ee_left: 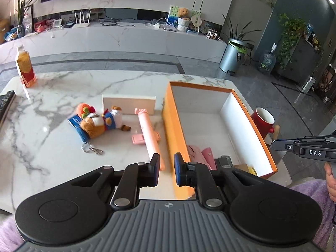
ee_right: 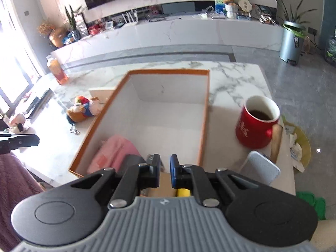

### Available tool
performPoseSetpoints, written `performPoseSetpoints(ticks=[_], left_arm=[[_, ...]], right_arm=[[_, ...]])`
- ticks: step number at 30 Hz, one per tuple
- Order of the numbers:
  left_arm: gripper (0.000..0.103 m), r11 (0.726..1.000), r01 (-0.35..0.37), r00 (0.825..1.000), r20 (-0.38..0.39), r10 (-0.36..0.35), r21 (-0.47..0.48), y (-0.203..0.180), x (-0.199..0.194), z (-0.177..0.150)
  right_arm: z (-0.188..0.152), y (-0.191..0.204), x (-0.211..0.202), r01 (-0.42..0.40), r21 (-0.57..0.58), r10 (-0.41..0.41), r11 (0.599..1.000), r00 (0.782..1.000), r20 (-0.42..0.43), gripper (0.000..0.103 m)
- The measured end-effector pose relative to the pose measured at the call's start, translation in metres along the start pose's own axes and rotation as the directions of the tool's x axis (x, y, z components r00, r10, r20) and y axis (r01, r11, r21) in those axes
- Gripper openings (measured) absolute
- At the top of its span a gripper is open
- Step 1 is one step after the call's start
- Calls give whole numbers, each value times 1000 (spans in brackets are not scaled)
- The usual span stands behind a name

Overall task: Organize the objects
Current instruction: 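Move both tools toward the plush toys on the table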

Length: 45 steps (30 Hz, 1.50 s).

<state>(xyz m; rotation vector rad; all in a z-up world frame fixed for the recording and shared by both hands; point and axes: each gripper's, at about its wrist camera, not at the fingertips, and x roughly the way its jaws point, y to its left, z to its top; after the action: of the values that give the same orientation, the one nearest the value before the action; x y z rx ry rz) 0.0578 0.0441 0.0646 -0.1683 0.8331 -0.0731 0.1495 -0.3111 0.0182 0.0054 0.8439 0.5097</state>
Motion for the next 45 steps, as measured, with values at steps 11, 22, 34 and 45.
performPoseSetpoints(ticks=[11, 22, 34, 45], left_arm=[[20, 993, -112, 993, 45, 110, 44, 51, 34, 39], [38, 864, -94, 989, -56, 139, 495, 60, 132, 26], [57, 710, -122, 969, -70, 236, 694, 75, 213, 15], [27, 699, -114, 981, -32, 193, 706, 102, 191, 11]], right_arm=[[39, 95, 52, -211, -87, 210, 974, 977, -26, 14], [80, 129, 148, -197, -129, 181, 972, 975, -128, 14], [102, 135, 210, -177, -161, 139, 971, 965, -224, 15], [140, 159, 250, -227, -186, 170, 956, 946, -277, 20]])
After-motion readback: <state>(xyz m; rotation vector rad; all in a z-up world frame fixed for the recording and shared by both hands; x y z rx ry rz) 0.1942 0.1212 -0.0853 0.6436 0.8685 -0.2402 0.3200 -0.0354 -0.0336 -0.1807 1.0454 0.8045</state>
